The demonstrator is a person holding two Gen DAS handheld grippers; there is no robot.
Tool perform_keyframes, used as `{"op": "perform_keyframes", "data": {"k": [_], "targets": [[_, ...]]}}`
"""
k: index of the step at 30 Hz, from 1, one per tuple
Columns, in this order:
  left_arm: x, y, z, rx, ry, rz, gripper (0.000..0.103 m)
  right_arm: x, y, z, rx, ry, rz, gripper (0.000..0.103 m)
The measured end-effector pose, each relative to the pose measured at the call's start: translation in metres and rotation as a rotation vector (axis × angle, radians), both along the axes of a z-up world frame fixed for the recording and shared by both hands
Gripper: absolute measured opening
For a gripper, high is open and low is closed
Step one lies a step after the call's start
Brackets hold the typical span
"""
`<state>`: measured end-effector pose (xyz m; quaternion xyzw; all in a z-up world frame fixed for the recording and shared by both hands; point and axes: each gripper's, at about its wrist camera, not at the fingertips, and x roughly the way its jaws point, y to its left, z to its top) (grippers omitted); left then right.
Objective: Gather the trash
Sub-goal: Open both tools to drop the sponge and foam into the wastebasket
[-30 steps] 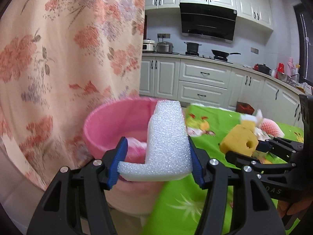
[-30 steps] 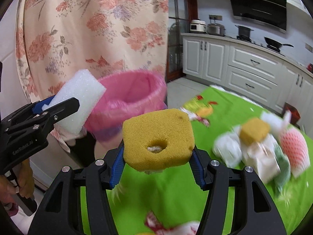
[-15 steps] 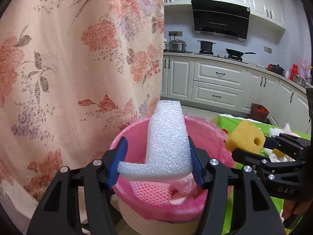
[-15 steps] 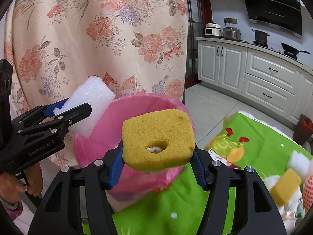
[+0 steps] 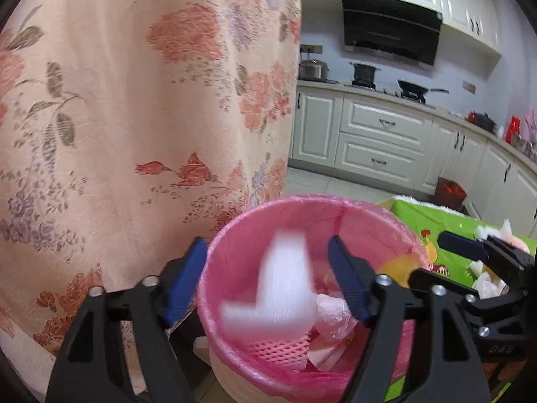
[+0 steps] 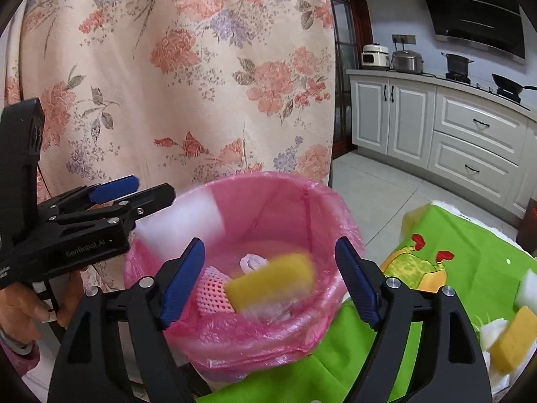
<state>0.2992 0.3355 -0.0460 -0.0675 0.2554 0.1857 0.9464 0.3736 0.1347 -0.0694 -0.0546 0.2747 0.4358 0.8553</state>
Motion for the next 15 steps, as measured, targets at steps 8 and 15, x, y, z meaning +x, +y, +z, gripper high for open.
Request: {"op": "perform_keyframes", "data": {"k": [8, 15], "targets": [[-0.018, -0.02, 0.004, 0.034, -0.032, 0.052, 0.084, -0.01, -0.036, 0.008, 0.03, -0.005, -0.04, 0.076], [-0.036, -0.067, 0.004, 0.053, -0.044, 0.043, 0.098, -0.033, -0.091, 0.005, 0.012, -0.014, -0.117, 0.079]]}}
